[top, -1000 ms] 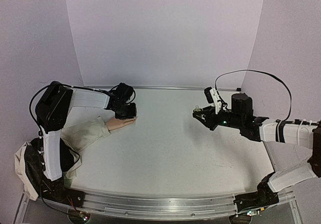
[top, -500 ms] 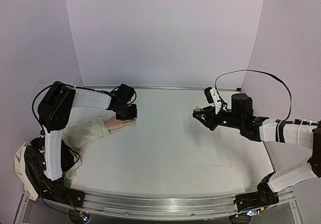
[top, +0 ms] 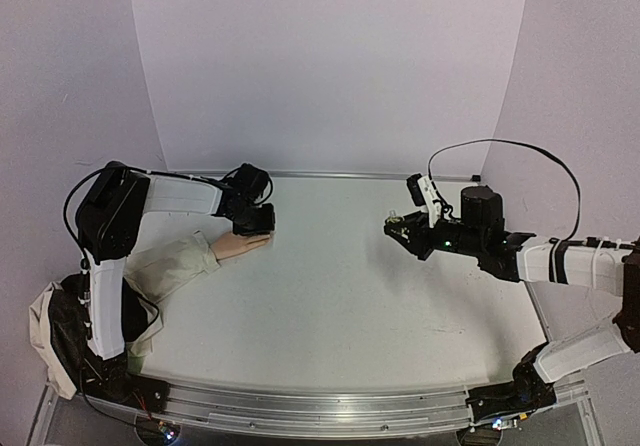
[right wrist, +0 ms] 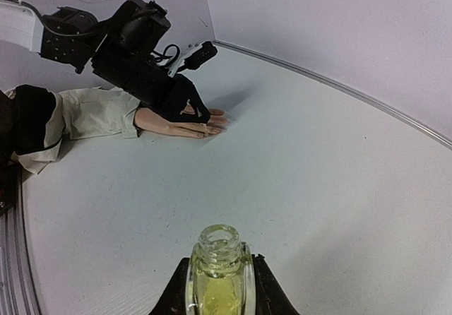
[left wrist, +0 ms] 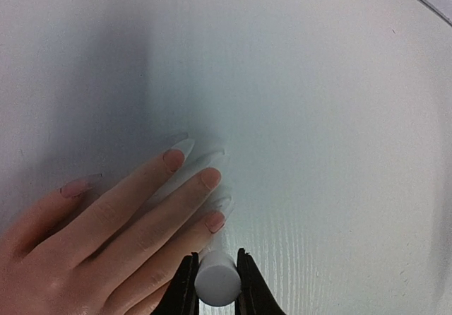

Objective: Paint the nails

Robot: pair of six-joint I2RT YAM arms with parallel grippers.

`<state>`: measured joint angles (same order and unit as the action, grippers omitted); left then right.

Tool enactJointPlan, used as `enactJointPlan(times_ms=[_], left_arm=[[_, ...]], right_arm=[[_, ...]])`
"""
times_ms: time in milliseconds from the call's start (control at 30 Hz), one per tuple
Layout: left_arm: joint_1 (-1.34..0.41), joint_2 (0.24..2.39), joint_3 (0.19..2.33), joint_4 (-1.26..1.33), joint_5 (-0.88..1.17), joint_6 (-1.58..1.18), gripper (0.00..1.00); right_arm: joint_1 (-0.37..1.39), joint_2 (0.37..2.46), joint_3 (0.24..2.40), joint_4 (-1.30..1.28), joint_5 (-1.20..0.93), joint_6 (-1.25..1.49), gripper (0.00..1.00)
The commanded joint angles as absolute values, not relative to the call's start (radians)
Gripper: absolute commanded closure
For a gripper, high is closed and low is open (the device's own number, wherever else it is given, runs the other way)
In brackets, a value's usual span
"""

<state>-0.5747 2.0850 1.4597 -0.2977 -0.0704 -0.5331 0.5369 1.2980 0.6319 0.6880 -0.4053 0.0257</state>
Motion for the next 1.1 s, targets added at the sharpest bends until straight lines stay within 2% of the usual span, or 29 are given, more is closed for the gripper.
enactJointPlan(times_ms=[0, 367, 1067], left_arm=[[-0.571, 2.049, 1.489, -0.292, -0.045, -0.518, 1.00], [-0.571, 1.980, 1.408, -0.293, -0.084, -0.525, 1.00], [-0.569, 2.030, 1.452, -0.293, -0.097, -0.520, 1.00]], right_arm=[[0.532, 1.294, 0.644, 0.750, -0.433, 0.037, 1.00], [0.532, 1.290, 0.643, 0.751, -0.440, 0.041, 1.00], [0.532, 1.293, 0.641, 0.752, -0.439, 0.040, 1.00]])
